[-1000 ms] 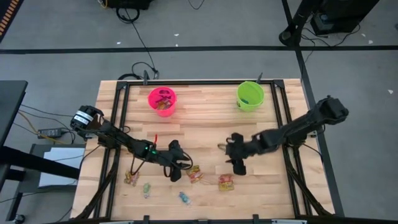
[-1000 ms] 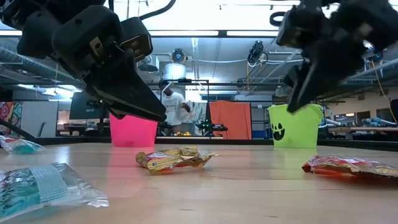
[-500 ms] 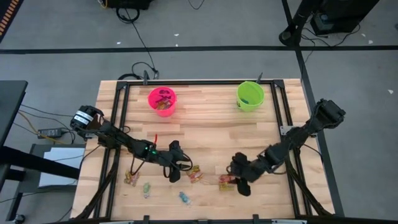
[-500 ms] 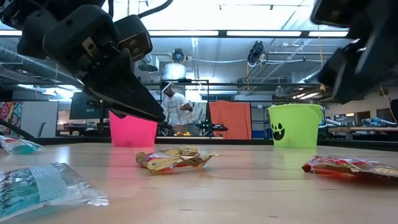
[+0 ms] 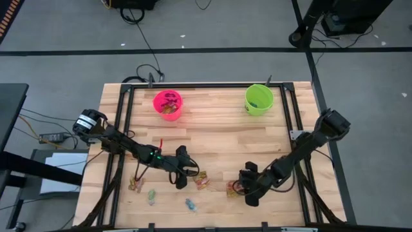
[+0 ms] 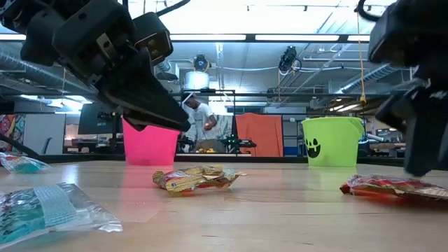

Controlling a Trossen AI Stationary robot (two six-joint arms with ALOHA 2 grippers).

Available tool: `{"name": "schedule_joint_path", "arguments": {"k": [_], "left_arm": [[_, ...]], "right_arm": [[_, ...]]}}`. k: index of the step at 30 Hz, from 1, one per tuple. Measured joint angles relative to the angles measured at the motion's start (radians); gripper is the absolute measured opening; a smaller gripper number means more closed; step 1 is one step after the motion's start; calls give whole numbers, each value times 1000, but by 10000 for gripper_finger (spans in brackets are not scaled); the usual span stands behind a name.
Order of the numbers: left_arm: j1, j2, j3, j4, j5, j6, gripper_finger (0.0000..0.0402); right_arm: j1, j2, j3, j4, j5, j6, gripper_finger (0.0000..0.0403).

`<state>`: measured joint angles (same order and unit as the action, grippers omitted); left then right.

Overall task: Sort candy by brand, put in halloween buckets
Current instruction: Put the gold red candy into the pink bucket

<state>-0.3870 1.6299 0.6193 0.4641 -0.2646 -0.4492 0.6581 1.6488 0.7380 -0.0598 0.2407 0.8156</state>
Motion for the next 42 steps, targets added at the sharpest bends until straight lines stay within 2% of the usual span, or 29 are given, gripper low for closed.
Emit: {"name": "schedule_joint_path", "arguments": {"k": [4, 14, 17, 22, 24, 29, 35, 39, 42], "left_arm": [[0, 0, 0, 21, 1, -3, 137], [0, 0, 0, 24, 0, 1, 137], [0, 0, 0, 23, 0, 2, 137], [0, 0, 0, 20, 0, 3, 137], [0, 0, 0, 18, 0, 3, 137], [0, 0, 0, 16, 0, 19, 137], [1, 0, 0, 17, -41, 41, 137], [1, 0, 0, 12, -97, 92, 137], [1, -1, 0, -21, -149, 140, 137]], "right_arm": [[-9, 48, 1, 24, 42, -31, 182], [-26, 103, 3, 104, 47, -59, 175], [-36, 102, 2, 100, 51, -77, 142], [-48, 102, 7, 91, 55, -141, 36], [-49, 104, 15, 88, 55, -181, 12], [-59, 98, 41, 73, 61, -221, 15], [-98, 5, 66, 94, 34, -267, 8], [-141, -99, 67, 185, -10, -289, 5], [-178, -175, 68, 290, -90, -315, 5]]}}
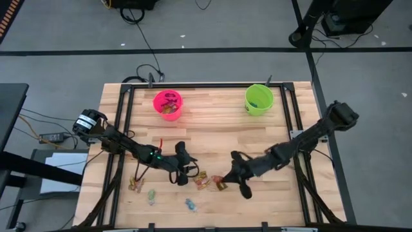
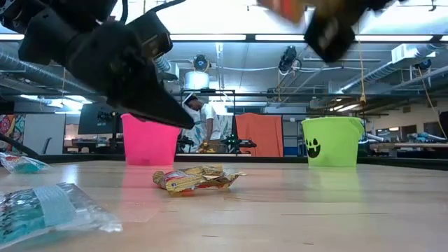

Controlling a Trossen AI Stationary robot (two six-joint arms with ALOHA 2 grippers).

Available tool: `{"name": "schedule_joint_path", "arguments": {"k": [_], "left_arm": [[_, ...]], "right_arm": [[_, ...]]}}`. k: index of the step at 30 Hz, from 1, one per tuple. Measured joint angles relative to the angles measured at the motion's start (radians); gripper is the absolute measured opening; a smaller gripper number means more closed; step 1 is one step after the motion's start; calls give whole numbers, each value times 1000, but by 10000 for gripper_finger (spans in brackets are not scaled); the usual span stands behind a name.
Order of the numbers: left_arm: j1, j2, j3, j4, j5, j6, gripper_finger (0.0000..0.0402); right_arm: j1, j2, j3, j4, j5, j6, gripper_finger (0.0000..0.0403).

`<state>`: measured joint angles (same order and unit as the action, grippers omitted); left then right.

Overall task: Sort candy by brand, put in halloween buckets
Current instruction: Put the gold red candy into the pink bucket

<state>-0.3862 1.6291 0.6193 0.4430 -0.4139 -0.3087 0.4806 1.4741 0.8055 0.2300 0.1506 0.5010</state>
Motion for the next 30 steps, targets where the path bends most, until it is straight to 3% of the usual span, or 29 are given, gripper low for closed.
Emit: {"name": "schedule_joint_path", "arguments": {"k": [8, 17, 24, 30], "left_arm": [[-10, -76, -1, -217, -317, 29, 137], [-76, -445, -1, -574, -628, -37, 137], [-137, -688, 0, -714, -713, -63, 137], [-146, -768, 0, -830, -720, -95, 137]], "right_arm": [[-109, -113, 1, 282, -250, -67, 3], [-274, -105, 1, 323, -424, -107, 3], [-467, -59, 11, 361, -579, -112, 4], [-585, 67, 101, 340, -685, -141, 4]]}}
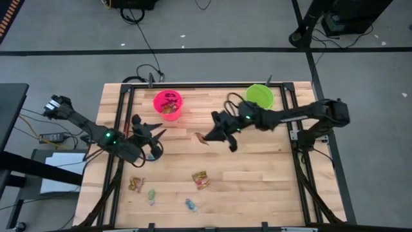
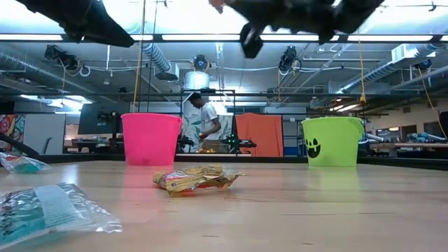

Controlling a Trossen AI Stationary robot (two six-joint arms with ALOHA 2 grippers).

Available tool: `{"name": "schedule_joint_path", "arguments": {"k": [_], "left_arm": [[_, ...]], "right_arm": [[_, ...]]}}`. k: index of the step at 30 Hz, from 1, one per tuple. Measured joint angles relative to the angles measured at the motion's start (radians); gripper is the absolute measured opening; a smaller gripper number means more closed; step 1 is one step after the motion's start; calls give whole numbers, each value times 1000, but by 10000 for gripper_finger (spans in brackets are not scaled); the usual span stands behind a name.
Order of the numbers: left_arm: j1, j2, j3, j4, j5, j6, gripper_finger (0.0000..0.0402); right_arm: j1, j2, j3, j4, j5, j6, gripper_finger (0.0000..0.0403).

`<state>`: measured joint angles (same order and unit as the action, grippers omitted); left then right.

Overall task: Sort candy by brand, put in halloween buckets
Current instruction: Put the gold red candy into the pink bucket

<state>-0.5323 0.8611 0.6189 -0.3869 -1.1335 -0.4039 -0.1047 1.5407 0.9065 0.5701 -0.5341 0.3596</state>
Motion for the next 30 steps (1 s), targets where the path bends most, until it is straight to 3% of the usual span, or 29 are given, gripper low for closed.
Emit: {"name": "schedule_joint_path", "arguments": {"k": [5, 13, 20, 30], "left_arm": [[0, -7, 0, -47, -4, -21, 137], [-1, -90, 0, -55, -59, 2, 137], [-1, -134, 0, -64, -54, 8, 137], [-1, -133, 0, -67, -51, 10, 137]], "right_arm": [[-69, 166, 208, -139, -91, -75, 4], [-142, 407, 601, -471, -95, -277, 5], [-228, 555, 806, -522, -125, -304, 5], [-344, 755, 996, -535, -224, -255, 5]]}}
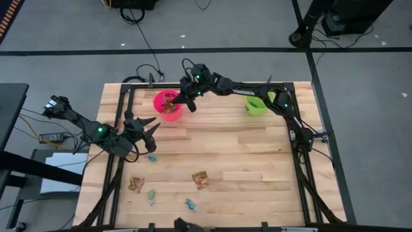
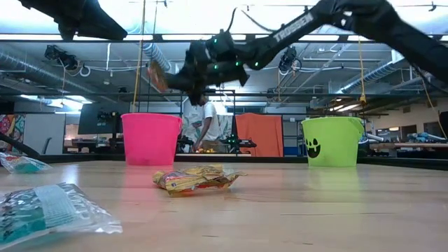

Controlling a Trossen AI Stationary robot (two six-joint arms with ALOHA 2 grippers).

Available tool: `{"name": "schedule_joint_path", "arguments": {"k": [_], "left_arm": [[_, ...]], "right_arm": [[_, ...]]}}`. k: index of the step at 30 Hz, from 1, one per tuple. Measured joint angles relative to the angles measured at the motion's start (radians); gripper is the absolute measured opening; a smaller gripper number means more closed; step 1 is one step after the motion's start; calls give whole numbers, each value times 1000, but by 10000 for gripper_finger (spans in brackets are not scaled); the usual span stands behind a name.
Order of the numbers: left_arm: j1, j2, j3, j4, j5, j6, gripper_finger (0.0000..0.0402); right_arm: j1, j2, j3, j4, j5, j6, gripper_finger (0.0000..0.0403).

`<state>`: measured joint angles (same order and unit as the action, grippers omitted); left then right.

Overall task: Sort candy by brand, put in halloween buckets
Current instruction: Put the gold red candy into the pink bucket, then put the blue candy into the green bucket

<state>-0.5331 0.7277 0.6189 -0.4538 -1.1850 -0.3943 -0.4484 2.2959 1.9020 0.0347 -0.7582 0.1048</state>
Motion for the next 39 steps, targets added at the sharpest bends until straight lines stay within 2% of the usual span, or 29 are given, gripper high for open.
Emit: {"name": "schedule_joint_path", "arguments": {"k": [6, 14, 21, 25, 34, 36, 39], "left_arm": [[0, 0, 0, -3, 0, 0, 137], [1, 0, 0, -15, 0, 0, 137], [1, 0, 0, -18, 0, 1, 137], [1, 0, 0, -18, 0, 0, 137], [1, 0, 0, -17, 0, 0, 137], [1, 0, 0, -17, 1, 0, 137], [1, 0, 0, -19, 27, -2, 137]], "right_arm": [[-37, 95, 133, -61, 17, -10, 5], [-15, 125, 233, -206, 230, -182, 5], [16, 124, 250, -255, 298, -284, 11], [18, 124, 250, -262, 275, -312, 43], [17, 124, 250, -251, 282, -276, 169], [22, 124, 250, -250, 225, -230, 182], [48, 120, 250, -259, 43, -157, 188]]}}
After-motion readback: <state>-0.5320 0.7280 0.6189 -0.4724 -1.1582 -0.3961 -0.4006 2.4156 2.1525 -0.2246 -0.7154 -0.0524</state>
